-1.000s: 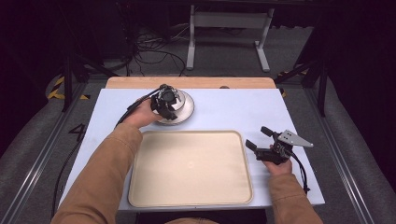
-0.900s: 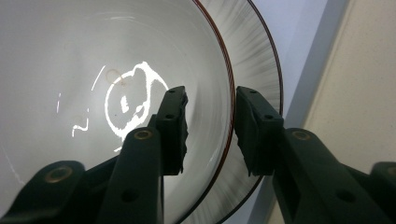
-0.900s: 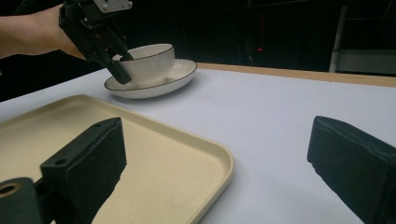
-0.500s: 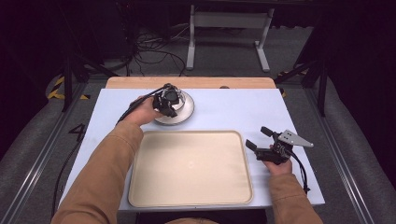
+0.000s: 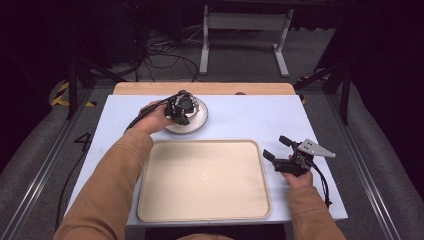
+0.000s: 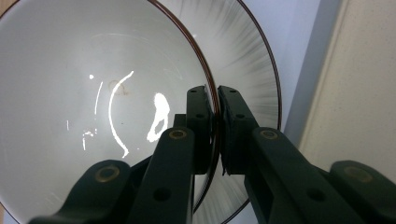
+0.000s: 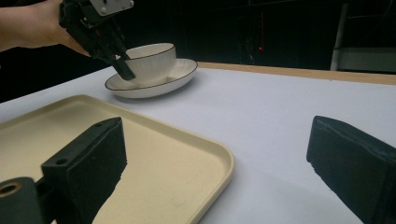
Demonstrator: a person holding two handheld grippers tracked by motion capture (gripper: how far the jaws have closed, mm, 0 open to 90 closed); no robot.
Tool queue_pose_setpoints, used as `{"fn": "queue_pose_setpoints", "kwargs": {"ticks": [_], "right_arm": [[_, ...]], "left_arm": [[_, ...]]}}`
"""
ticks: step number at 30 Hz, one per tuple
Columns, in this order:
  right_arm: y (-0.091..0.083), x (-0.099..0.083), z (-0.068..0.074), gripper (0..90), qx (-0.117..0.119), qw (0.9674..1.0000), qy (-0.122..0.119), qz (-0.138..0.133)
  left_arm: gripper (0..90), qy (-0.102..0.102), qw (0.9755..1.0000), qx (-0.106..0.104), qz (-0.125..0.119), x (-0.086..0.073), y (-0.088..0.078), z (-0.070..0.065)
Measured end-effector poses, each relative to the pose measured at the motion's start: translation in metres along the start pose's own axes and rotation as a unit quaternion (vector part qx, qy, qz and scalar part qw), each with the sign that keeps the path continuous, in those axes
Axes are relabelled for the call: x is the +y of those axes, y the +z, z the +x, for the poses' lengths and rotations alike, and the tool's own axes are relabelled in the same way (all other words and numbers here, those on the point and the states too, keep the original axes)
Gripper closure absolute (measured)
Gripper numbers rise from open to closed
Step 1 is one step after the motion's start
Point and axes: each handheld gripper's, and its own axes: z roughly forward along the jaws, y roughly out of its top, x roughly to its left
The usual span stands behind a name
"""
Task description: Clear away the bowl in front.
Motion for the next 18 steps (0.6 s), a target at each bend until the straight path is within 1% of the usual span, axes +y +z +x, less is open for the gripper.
{"fn": "queue_pose_setpoints", "kwargs": {"ticks": [3,4,5,7,8,9,10,13,15,16,17,18], "right_arm": [[0.0,0.0,0.0,5.1,0.0,1.0,0.0,0.0],[0.0,0.0,0.0,5.1,0.0,1.0,0.0,0.0],[0.0,0.0,0.0,5.1,0.001,1.0,0.001,0.0],[0.0,0.0,0.0,5.1,0.001,1.0,0.001,0.0],[0.0,0.0,0.0,5.1,0.001,1.0,0.001,-0.001],[0.0,0.0,0.0,5.1,0.001,1.0,0.001,-0.001],[0.0,0.0,0.0,5.1,0.001,1.0,0.001,-0.001],[0.0,0.0,0.0,5.1,0.002,1.0,0.002,-0.001],[0.0,0.0,0.0,5.1,0.001,1.0,0.001,0.0],[0.0,0.0,0.0,5.1,0.002,1.0,0.002,0.0],[0.0,0.0,0.0,5.1,0.002,1.0,0.002,0.0],[0.0,0.0,0.0,5.1,0.003,1.0,0.002,0.0]], "left_arm": [[84.2,-0.007,0.9999,-0.006,-0.007,0.002,-0.002,0.0],[84.2,-0.006,0.9999,-0.006,-0.008,0.003,-0.003,0.0],[84.1,-0.002,1.0,-0.006,-0.003,0.004,-0.004,0.0],[84.1,-0.005,0.9999,-0.01,-0.006,0.005,-0.004,-0.001],[84.0,-0.003,0.9999,-0.009,-0.004,0.006,-0.005,-0.001],[84.0,-0.004,0.9999,-0.015,-0.006,0.006,-0.006,-0.001],[83.9,-0.005,0.9998,-0.016,-0.007,0.007,-0.007,-0.001],[83.9,-0.004,0.9999,-0.011,-0.007,0.008,-0.011,-0.003],[84.0,-0.001,0.9999,-0.013,-0.004,0.009,-0.015,-0.003],[83.9,-0.004,0.9999,-0.013,-0.008,0.01,-0.016,-0.004],[83.9,0.0,0.9999,-0.015,-0.007,0.01,-0.017,-0.004],[83.9,0.004,0.9999,-0.009,-0.007,0.011,-0.022,-0.005]]}}
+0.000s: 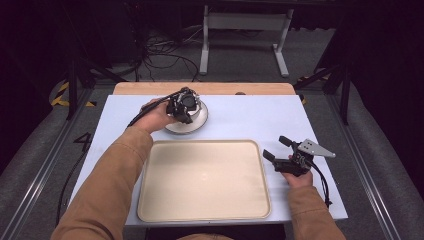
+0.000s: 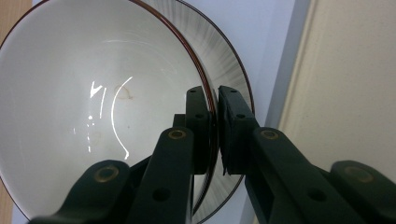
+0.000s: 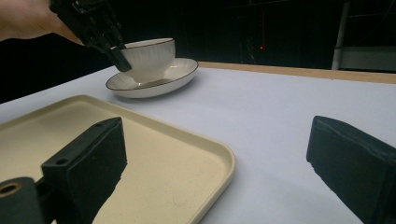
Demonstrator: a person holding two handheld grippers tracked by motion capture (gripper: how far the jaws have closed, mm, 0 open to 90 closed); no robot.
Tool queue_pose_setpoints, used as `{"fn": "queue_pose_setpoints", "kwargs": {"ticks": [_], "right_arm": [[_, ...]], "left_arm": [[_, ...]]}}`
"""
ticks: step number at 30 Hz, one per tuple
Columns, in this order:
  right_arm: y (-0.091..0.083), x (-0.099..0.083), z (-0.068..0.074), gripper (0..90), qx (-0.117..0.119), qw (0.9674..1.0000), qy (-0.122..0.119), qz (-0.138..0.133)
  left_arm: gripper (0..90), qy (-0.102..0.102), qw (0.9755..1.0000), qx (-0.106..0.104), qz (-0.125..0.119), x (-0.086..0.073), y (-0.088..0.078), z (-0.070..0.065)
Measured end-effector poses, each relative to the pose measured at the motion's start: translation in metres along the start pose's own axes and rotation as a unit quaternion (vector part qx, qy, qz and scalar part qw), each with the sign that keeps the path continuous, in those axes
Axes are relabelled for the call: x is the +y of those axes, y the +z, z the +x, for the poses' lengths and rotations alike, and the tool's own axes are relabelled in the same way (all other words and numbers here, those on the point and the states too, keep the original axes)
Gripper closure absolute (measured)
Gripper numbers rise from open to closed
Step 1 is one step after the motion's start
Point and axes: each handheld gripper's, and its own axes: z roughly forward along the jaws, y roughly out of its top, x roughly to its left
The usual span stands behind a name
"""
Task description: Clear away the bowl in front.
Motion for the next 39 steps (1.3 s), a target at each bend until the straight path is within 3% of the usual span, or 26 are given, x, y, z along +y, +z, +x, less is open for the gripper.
{"fn": "queue_pose_setpoints", "kwargs": {"ticks": [4,14,19,23,39], "right_arm": [[0.0,0.0,0.0,5.2,0.0,1.0,0.0,0.0],[0.0,0.0,0.0,5.2,0.0,1.0,0.001,0.0],[-0.001,0.0,0.0,5.2,-0.001,1.0,-0.003,-0.001],[-0.001,0.001,0.001,5.1,-0.003,1.0,-0.006,-0.002],[-0.001,0.001,0.0,5.0,-0.003,1.0,-0.003,-0.002]], "left_arm": [[83.9,-0.003,1.0,-0.002,-0.007,0.002,-0.009,-0.003],[83.7,0.008,1.0,-0.005,0.001,0.008,-0.032,-0.01],[83.8,-0.001,0.9998,-0.016,-0.013,0.009,-0.042,-0.014],[83.8,0.003,0.9998,-0.018,-0.004,0.011,-0.051,-0.019],[83.7,0.055,0.9981,-0.018,-0.02,0.02,-0.091,-0.061]]}}
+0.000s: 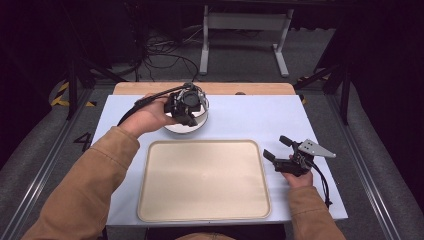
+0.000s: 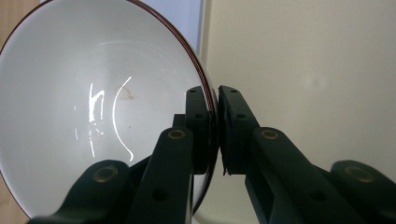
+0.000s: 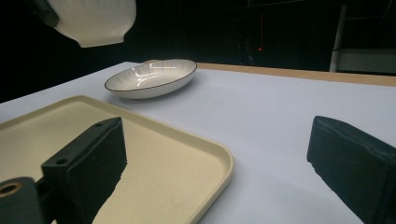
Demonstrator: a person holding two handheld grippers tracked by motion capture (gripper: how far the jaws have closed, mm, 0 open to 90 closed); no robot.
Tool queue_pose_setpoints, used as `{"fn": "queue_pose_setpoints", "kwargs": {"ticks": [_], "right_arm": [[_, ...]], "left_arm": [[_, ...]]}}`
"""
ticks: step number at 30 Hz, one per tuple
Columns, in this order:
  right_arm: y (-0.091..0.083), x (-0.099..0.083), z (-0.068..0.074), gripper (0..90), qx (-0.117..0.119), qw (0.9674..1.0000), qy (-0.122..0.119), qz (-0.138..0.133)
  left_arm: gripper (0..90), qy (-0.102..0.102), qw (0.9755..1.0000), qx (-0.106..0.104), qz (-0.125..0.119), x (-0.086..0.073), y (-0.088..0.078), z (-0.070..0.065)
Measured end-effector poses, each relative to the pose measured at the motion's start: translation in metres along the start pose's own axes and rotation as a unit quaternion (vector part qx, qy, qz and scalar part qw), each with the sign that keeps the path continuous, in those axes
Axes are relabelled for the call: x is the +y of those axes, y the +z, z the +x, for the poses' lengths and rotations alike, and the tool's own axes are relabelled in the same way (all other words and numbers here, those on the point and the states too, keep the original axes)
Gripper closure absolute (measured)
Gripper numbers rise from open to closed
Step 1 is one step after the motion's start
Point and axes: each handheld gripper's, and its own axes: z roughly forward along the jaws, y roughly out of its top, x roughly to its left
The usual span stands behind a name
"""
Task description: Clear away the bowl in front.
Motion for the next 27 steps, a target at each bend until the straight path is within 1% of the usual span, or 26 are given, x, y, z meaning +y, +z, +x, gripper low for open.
{"fn": "queue_pose_setpoints", "kwargs": {"ticks": [1,2,4,5,6,7,8,9,10,11,12,13,14,15,16,17,18,19,21,22,23,24,25,27], "right_arm": [[0.0,0.0,0.0,5.0,0.0,1.0,0.0,0.0],[0.0,0.0,0.0,5.0,0.0,1.0,0.0,0.0],[0.0,0.0,0.0,5.0,0.0,1.0,0.0,0.0],[0.0,0.0,0.0,5.0,0.0,1.0,0.0,0.0],[0.0,0.0,0.0,5.0,0.0,1.0,0.0,0.0],[0.0,0.0,0.0,5.0,0.001,1.0,0.0,0.001],[0.0,0.0,0.0,5.0,0.001,1.0,0.0,0.001],[0.0,0.0,0.0,5.0,0.001,1.0,0.0,0.001],[0.0,0.0,0.0,5.0,0.001,1.0,0.0,0.001],[0.0,0.0,0.0,5.0,0.002,1.0,0.001,0.001],[0.0,0.0,0.0,5.0,0.002,1.0,0.001,0.001],[0.0,0.0,0.0,5.0,0.002,1.0,0.001,0.001],[0.0,0.0,0.0,5.0,0.002,1.0,0.001,0.001],[0.0,0.0,0.0,5.0,0.002,1.0,0.001,0.001],[0.0,0.0,0.0,5.0,0.002,1.0,0.001,0.001],[0.0,0.0,0.0,5.0,0.002,1.0,0.001,0.001],[0.0,0.0,0.0,5.0,0.002,1.0,0.001,0.001],[0.0,0.0,0.0,5.0,0.002,1.0,0.001,0.001],[0.001,0.0,0.0,5.0,0.003,1.0,0.001,0.001],[0.001,0.0,0.0,5.0,0.004,1.0,0.001,0.001],[0.001,0.0,0.0,5.0,0.004,1.0,0.001,0.001],[0.001,0.0,0.0,5.0,0.004,1.0,0.001,0.001],[0.001,0.0,0.0,5.0,0.004,1.0,0.002,0.002],[0.001,0.0,0.001,5.0,0.004,1.0,0.002,0.001]], "left_arm": [[83.8,0.007,1.0,-0.001,0.002,0.002,-0.004,-0.006],[83.8,0.007,1.0,-0.001,0.002,0.002,-0.004,-0.006],[83.7,0.013,0.9999,-0.002,0.0,0.005,-0.006,-0.014],[83.7,0.023,0.9997,-0.002,0.002,0.006,-0.007,-0.018],[83.7,0.028,0.9996,-0.003,0.002,0.008,-0.008,-0.022],[83.6,0.037,0.9993,-0.007,0.004,0.011,-0.011,-0.031],[83.5,0.037,0.9993,-0.007,0.004,0.011,-0.011,-0.031],[83.5,0.044,0.999,-0.01,0.004,0.012,-0.012,-0.035],[83.4,0.054,0.9985,-0.01,0.003,0.015,-0.014,-0.043],[83.4,0.059,0.9982,-0.012,0.004,0.017,-0.015,-0.047],[83.4,0.059,0.9982,-0.012,0.004,0.017,-0.015,-0.047],[83.4,0.063,0.9979,-0.012,0.003,0.018,-0.017,-0.05],[83.4,0.071,0.9974,-0.012,0.003,0.019,-0.018,-0.053],[83.0,0.073,0.9973,-0.009,-0.002,0.021,-0.021,-0.059],[82.8,0.076,0.9971,-0.009,-0.009,0.022,-0.022,-0.062],[82.9,0.076,0.9971,-0.009,-0.009,0.022,-0.022,-0.062],[82.9,0.081,0.9966,-0.01,-0.009,0.023,-0.023,-0.065],[82.9,0.091,0.9957,-0.013,-0.012,0.024,-0.024,-0.068],[82.9,0.096,0.9952,-0.017,-0.012,0.025,-0.026,-0.075],[82.9,0.097,0.9951,-0.018,-0.011,0.025,-0.026,-0.076],[82.9,0.104,0.9943,-0.021,-0.01,0.025,-0.026,-0.078],[82.9,0.1,0.9947,-0.021,-0.009,0.025,-0.025,-0.08],[82.9,0.108,0.9938,-0.023,-0.009,0.025,-0.025,-0.082],[82.8,0.111,0.9935,-0.021,-0.007,0.025,-0.025,-0.084]]}}
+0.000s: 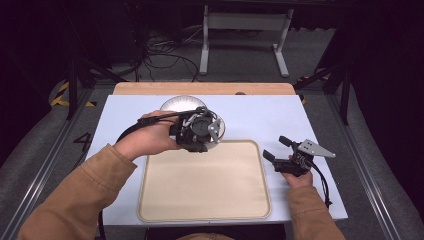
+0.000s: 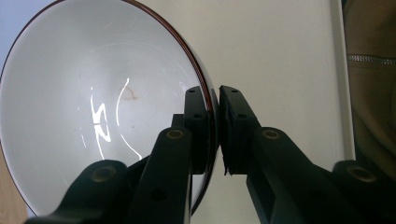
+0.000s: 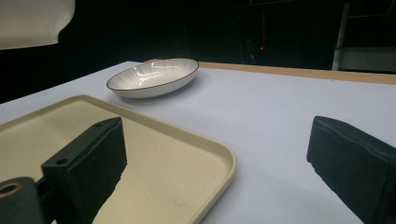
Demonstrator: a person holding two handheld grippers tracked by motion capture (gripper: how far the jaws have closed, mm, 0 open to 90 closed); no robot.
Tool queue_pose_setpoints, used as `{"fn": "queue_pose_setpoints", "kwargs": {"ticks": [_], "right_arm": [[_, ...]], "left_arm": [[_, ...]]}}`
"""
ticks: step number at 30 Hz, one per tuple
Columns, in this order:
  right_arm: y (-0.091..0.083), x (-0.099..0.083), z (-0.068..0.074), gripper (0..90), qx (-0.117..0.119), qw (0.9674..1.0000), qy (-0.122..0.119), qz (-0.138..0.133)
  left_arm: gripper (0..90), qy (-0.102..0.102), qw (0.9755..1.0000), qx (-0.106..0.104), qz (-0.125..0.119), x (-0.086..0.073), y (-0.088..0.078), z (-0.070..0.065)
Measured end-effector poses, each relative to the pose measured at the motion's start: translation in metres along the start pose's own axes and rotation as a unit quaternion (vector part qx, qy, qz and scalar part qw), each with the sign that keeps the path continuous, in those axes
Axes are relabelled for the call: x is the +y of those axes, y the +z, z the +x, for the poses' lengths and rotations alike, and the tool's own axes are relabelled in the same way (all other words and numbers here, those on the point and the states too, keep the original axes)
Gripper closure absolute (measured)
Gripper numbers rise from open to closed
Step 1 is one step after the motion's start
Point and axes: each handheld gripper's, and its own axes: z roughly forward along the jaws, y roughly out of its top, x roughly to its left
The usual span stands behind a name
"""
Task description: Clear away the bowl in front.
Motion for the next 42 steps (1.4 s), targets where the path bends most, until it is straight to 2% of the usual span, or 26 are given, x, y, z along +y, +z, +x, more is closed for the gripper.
{"fn": "queue_pose_setpoints", "kwargs": {"ticks": [2,8,9,18,20,23,29,33,40,42], "right_arm": [[0.0,0.0,0.0,5.0,0.002,1.0,0.001,0.0],[0.0,0.0,0.0,5.0,0.003,1.0,0.002,0.001],[0.0,0.0,0.0,5.0,0.003,1.0,0.002,0.001],[0.0,0.0,0.0,5.0,0.004,1.0,0.003,0.001],[0.0,0.0,0.0,5.1,0.004,1.0,0.003,0.0],[0.0,0.0,0.0,5.1,0.004,1.0,0.003,0.0],[0.0,0.0,0.0,5.1,0.004,1.0,0.003,0.0],[0.0,0.0,0.0,5.1,0.005,1.0,0.004,0.0],[0.0,0.0,0.0,5.1,0.005,1.0,0.004,0.0],[0.0,0.0,0.0,5.2,0.005,1.0,0.004,0.0]], "left_arm": [[82.2,0.012,0.9999,-0.002,-0.001,0.001,0.0,-0.004],[82.6,0.024,0.9997,-0.008,-0.005,0.003,0.001,-0.013],[82.6,0.032,0.9995,-0.009,-0.003,0.004,0.001,-0.014],[82.7,0.053,0.9985,-0.012,-0.005,0.004,0.012,-0.024],[82.6,0.056,0.9983,-0.01,-0.012,0.004,0.015,-0.026],[82.8,0.054,0.9983,-0.014,-0.019,0.002,0.018,-0.027],[82.9,0.065,0.9976,-0.021,-0.011,0.002,0.029,-0.031],[82.8,0.058,0.9979,-0.028,-0.007,0.002,0.037,-0.032],[82.9,0.061,0.9975,-0.037,0.0,0.002,0.051,-0.033],[82.9,0.055,0.9977,-0.039,0.0,0.002,0.054,-0.034]]}}
